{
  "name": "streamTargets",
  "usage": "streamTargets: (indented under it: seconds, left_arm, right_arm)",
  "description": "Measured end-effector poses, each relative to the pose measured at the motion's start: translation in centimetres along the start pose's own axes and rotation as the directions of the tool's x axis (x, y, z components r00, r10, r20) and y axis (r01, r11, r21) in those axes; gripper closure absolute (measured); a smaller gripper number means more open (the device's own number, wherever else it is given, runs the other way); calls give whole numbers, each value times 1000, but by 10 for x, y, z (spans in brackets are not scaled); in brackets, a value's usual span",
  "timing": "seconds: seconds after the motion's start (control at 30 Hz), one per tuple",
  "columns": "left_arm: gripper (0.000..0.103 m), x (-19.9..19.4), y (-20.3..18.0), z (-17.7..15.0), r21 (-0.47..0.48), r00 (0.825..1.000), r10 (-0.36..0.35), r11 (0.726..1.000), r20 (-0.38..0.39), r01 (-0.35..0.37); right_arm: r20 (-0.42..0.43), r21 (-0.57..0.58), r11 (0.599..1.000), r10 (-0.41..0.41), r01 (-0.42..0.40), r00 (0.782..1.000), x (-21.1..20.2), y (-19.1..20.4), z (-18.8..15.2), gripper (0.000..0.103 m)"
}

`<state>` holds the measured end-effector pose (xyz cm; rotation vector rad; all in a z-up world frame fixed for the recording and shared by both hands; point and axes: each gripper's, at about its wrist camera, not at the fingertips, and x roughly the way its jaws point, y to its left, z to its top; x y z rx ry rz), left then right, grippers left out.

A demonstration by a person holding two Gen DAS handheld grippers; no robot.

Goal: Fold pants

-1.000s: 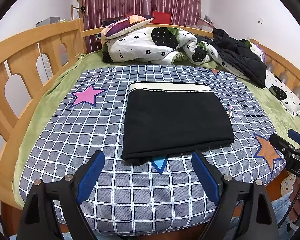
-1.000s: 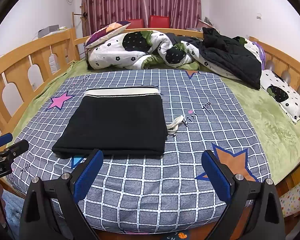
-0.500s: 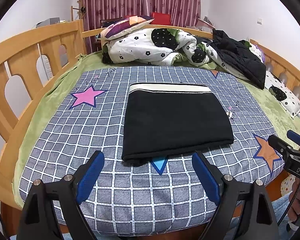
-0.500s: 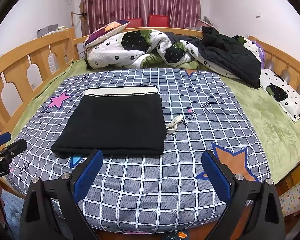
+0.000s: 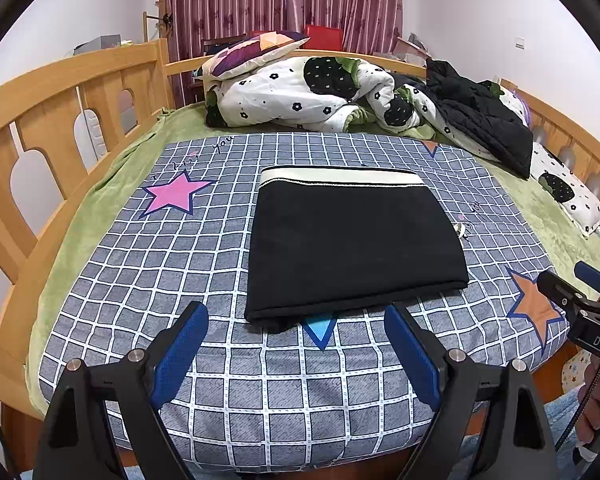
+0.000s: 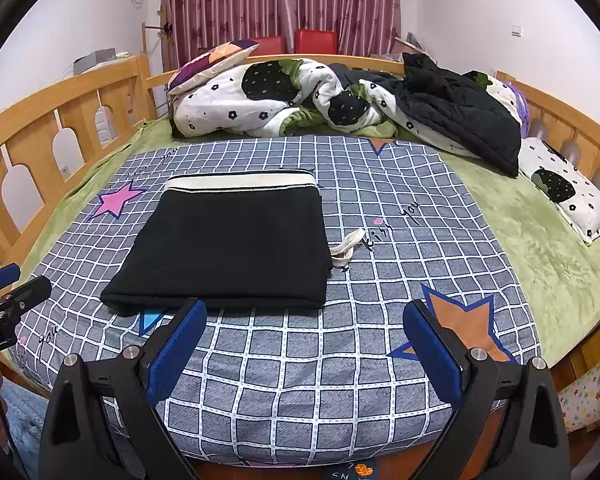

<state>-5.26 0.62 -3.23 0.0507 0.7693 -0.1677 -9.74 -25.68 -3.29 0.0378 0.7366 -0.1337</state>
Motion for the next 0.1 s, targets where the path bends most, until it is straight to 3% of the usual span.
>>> streamTargets:
  seconds: [0.1]
  left_arm:
    - [14, 0, -1, 0, -1, 1000, -1, 1000, -3, 1]
  right_arm:
    - [2, 2, 1000, -2, 2, 1000, 0, 2, -1, 6]
